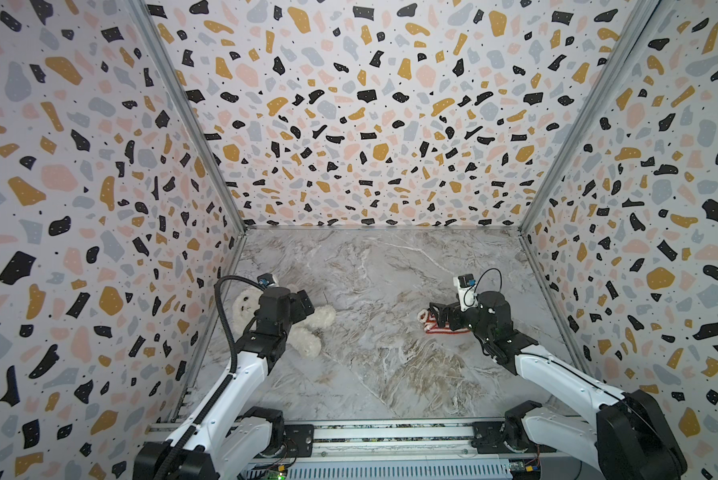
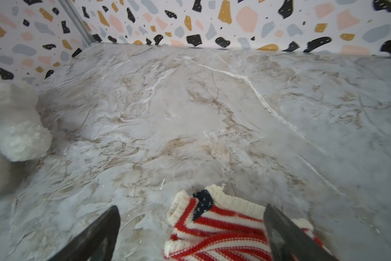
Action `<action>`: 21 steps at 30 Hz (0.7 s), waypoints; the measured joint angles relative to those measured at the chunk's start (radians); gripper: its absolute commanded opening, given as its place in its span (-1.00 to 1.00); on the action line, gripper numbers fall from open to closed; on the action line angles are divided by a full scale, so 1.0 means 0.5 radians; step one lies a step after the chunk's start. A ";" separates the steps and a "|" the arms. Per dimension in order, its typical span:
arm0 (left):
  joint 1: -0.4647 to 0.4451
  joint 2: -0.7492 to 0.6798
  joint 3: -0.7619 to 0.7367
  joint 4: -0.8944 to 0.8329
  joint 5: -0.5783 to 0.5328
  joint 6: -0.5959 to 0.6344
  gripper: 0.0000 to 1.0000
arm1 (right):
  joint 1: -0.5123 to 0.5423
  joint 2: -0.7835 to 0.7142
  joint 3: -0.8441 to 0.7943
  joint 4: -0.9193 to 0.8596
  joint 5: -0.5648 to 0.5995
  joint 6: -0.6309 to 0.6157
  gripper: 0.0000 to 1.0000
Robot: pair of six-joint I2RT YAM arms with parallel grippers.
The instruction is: Dress the teddy bear
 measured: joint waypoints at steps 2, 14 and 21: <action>0.000 0.031 0.000 -0.026 -0.020 0.005 1.00 | 0.021 0.027 -0.005 0.002 -0.073 -0.030 0.98; 0.053 0.473 0.064 -0.103 -0.085 0.062 1.00 | 0.198 0.101 -0.033 0.025 -0.272 -0.134 0.98; 0.058 0.592 0.091 -0.060 -0.069 0.077 1.00 | 0.257 0.108 -0.033 0.027 -0.274 -0.161 0.98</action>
